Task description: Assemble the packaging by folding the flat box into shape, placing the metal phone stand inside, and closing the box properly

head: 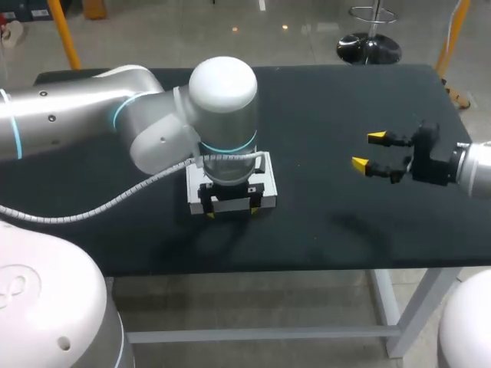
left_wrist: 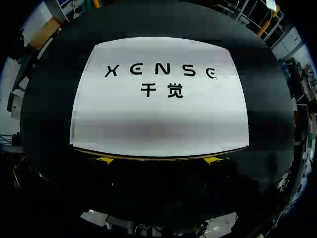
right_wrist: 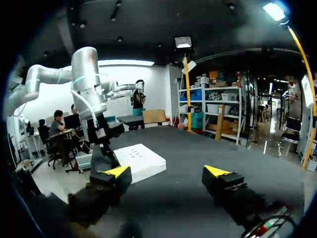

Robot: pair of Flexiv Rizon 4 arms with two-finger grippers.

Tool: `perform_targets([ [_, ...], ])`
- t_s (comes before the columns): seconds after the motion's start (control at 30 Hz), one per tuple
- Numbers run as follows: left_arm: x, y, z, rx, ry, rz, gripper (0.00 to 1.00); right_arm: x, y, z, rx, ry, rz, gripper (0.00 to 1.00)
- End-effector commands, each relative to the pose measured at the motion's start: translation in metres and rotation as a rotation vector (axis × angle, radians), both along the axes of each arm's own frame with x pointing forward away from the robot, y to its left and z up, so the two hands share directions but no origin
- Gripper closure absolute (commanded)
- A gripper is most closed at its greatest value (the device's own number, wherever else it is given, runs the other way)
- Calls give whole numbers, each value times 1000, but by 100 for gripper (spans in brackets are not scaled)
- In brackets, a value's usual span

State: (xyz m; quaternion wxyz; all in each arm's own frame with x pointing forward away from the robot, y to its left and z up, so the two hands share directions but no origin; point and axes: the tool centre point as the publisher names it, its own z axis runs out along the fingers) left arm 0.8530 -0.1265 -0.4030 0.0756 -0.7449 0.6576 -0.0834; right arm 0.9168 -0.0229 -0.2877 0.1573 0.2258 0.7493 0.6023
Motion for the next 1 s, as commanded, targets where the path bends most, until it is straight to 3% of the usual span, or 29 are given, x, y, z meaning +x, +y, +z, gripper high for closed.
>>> perform_targets([
  [0.03, 20, -3, -3, 15, 15, 9, 0, 0, -1, -1, 7, -5, 3, 0],
  [0.3, 59, 4, 1, 14, 24, 8, 0, 0, -1, -1, 7, -5, 3, 0],
  [1.0, 183, 42, 4, -16, 85, -35, 0, 0, -1, -1, 7, -5, 3, 0],
])
